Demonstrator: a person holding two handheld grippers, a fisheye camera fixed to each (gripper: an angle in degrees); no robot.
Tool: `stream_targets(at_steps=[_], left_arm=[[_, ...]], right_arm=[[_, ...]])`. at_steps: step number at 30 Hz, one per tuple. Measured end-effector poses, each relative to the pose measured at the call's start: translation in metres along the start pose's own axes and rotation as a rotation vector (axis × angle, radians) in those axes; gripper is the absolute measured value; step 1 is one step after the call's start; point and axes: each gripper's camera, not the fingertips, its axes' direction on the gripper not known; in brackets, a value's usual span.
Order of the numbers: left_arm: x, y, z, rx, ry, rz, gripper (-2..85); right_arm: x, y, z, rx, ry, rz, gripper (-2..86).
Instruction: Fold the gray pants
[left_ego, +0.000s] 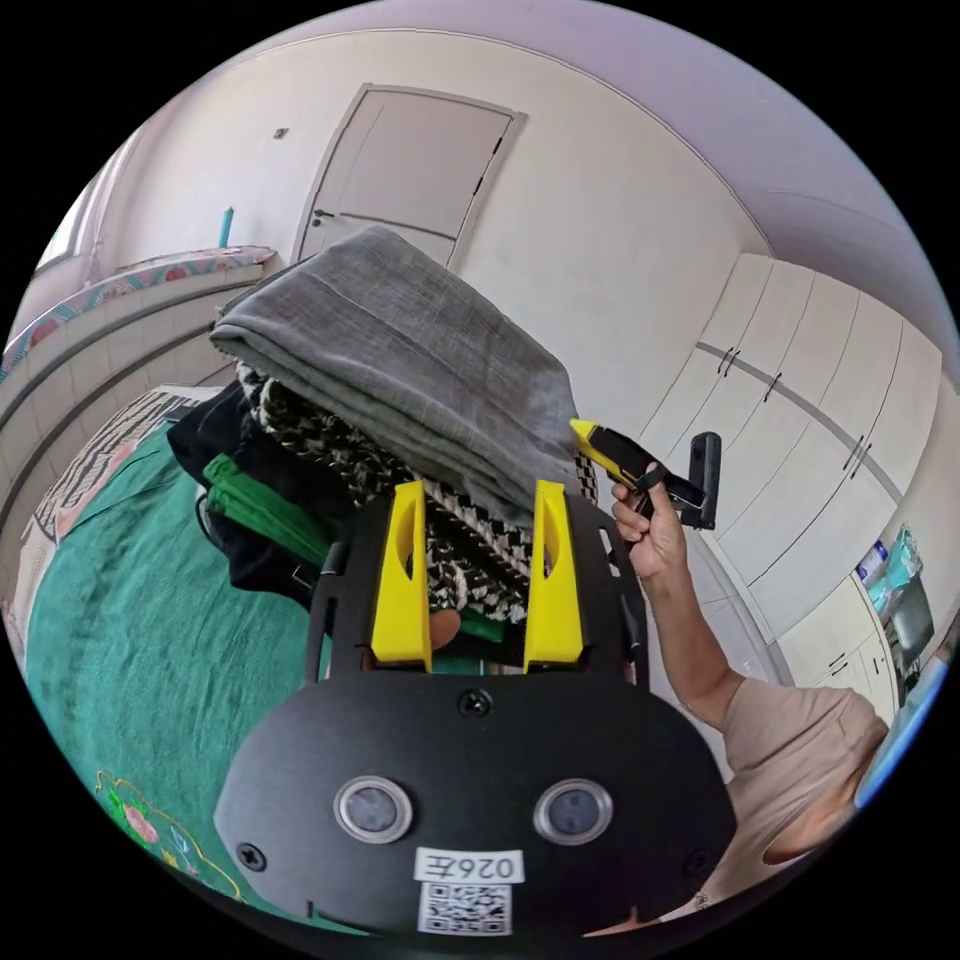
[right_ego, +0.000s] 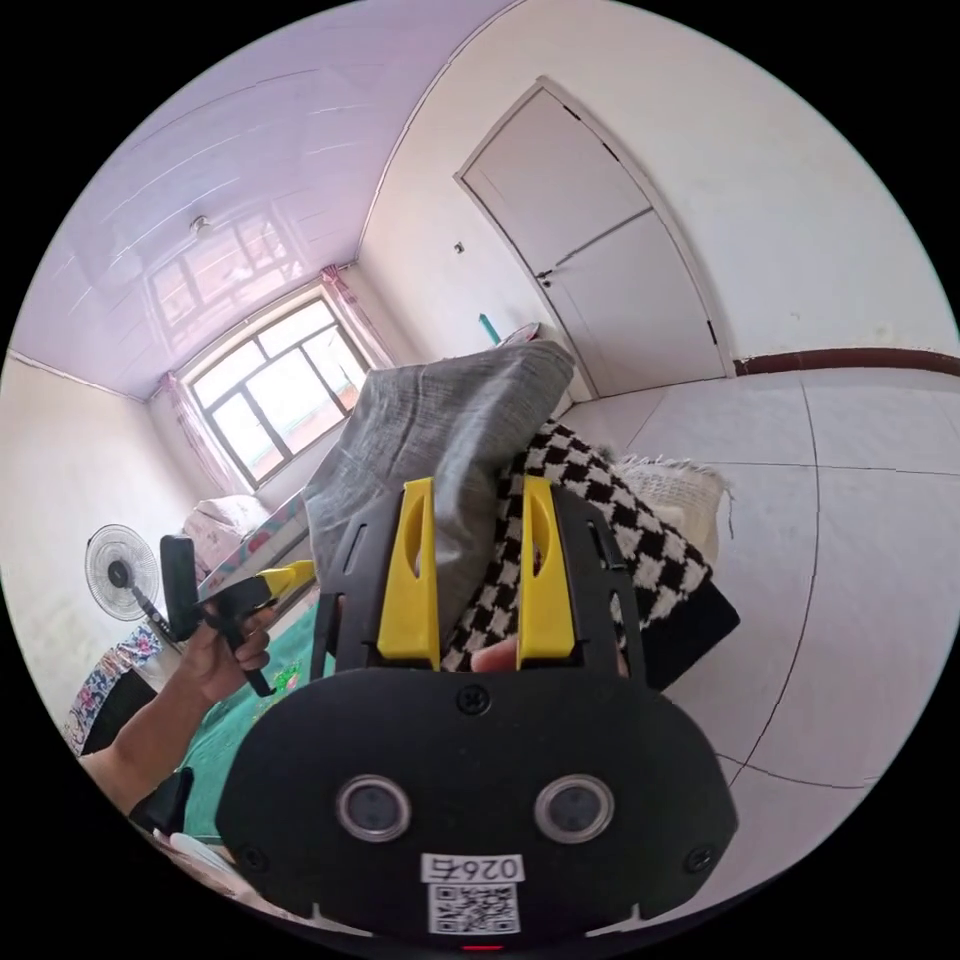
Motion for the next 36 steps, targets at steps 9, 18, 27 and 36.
stream_targets(at_steps=[9, 18, 27, 36], left_arm=[[-0.045, -0.009, 0.031, 0.007, -0.022, -0.092, 11.0], [-0.095, 0.038, -0.025, 0.131, 0.181, -0.19, 2.9], [-0.104, 0.132, -0.211, 0.374, 0.208, -0.158, 1.9], [-0.057, 0.345, -0.45, 0.582, -0.01, -0.134, 1.8]], right_arm=[[-0.074, 0.007, -0.075, -0.049, 0.043, -0.082, 3.0], [-0.174, 0.048, -0.191, 0.021, -0.001, -0.235, -1.4], [-0.329, 0.121, -0.313, 0.126, -0.397, -0.443, -1.6], [-0.485, 0.276, -0.33, 0.006, -0.76, -0.61, -1.5]])
